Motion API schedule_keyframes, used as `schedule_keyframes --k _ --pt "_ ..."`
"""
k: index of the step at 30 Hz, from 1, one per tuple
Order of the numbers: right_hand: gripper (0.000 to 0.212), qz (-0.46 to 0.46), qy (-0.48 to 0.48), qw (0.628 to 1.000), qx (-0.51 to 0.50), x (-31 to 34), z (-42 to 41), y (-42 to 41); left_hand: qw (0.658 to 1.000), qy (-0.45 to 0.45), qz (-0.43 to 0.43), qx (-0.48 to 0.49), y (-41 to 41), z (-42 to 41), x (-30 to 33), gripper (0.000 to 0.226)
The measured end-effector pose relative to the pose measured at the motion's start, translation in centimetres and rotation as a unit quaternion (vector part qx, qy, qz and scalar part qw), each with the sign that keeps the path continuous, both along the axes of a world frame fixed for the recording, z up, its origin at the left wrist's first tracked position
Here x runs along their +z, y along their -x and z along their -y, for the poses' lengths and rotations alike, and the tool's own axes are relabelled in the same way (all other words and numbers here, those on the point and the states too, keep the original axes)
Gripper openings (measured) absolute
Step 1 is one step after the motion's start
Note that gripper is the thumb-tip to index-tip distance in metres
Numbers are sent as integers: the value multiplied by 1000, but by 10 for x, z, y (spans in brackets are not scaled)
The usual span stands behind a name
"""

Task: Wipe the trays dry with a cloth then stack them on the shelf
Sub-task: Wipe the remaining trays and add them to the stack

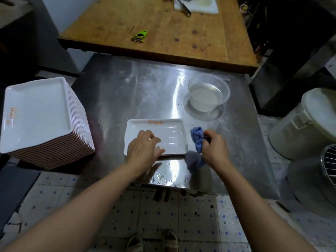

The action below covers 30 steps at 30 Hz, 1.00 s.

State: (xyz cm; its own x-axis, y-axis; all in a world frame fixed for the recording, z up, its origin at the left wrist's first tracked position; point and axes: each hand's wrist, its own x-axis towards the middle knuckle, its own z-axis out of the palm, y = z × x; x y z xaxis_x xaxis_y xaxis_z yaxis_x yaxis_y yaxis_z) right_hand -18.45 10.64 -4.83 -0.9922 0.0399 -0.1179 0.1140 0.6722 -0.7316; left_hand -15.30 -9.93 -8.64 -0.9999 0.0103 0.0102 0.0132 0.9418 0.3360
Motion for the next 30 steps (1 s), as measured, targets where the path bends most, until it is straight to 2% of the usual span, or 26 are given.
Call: schedule_keyframes --k 2,6,11,13,16,22,30 --pt "17 7 10 1000 -12 0 -4 -1 998 43 25 -44 0 -10 -3 33" --pt "17 17 18 999 -27 -2 -13 -7 990 126 29 -61 0 -18 -10 17" --pt "19 27 33 998 -40 -5 -17 -12 992 84 -30 -87 -7 -15 1 7" --pt "20 25 41 998 -48 -5 -15 -12 990 69 -80 -95 -8 -11 8 19" --pt "20 24 50 996 -62 -2 -12 -13 987 61 -115 -94 -3 -4 17 21" --pt "21 25 69 994 -80 9 -5 -15 983 103 -89 -125 -1 -3 14 33" --pt "22 23 71 994 -80 16 -2 -22 985 98 -93 -110 -5 -2 21 31"
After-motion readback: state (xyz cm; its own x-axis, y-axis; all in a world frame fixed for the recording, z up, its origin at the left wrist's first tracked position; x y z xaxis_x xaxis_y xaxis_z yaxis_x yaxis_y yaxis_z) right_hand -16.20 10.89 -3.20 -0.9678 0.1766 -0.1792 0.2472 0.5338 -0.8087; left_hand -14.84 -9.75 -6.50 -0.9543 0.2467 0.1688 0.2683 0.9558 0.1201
